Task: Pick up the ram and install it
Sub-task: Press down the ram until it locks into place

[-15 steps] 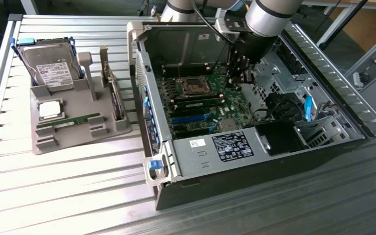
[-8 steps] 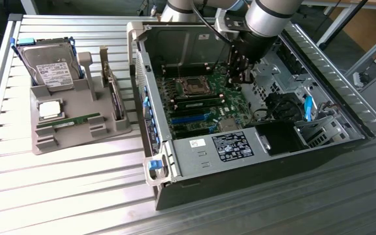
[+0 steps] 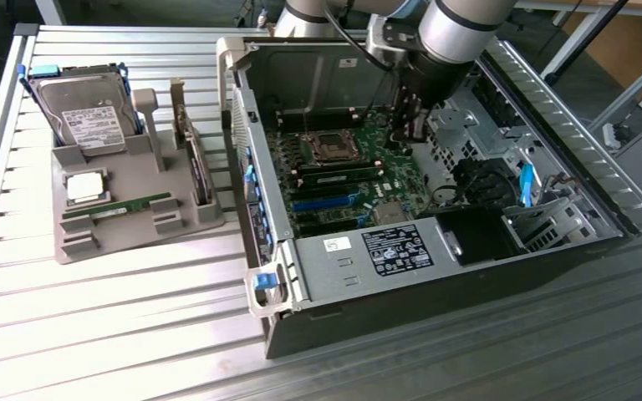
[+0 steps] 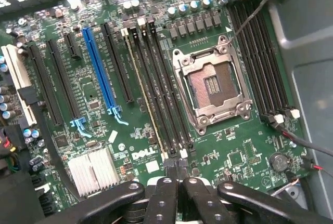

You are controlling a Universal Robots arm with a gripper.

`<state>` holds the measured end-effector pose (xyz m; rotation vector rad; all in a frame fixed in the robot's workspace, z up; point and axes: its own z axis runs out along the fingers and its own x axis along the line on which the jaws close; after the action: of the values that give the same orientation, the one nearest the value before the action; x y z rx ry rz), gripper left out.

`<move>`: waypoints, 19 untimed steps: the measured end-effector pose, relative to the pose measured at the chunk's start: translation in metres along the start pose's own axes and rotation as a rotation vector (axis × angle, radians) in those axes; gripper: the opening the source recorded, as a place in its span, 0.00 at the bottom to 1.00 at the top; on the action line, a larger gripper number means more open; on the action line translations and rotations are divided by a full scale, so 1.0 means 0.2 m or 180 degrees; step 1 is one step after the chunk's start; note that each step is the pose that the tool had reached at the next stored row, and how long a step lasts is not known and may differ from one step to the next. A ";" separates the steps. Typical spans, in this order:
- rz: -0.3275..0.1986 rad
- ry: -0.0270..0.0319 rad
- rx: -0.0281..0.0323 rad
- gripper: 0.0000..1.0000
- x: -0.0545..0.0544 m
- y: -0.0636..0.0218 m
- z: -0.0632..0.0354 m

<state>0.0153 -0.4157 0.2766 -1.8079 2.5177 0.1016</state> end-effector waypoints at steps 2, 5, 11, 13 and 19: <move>0.0137 -0.0004 0.0010 0.09 0.00 0.000 0.000; 0.0304 -0.0009 0.0022 0.09 0.00 0.000 0.000; 0.0710 -0.0021 0.0050 0.09 0.00 0.000 0.000; 0.0771 -0.0023 0.0055 0.09 0.00 0.000 0.001; 0.1206 -0.0036 0.0086 0.09 0.00 0.000 0.001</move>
<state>0.0153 -0.4157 0.2763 -1.2951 2.8037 0.0876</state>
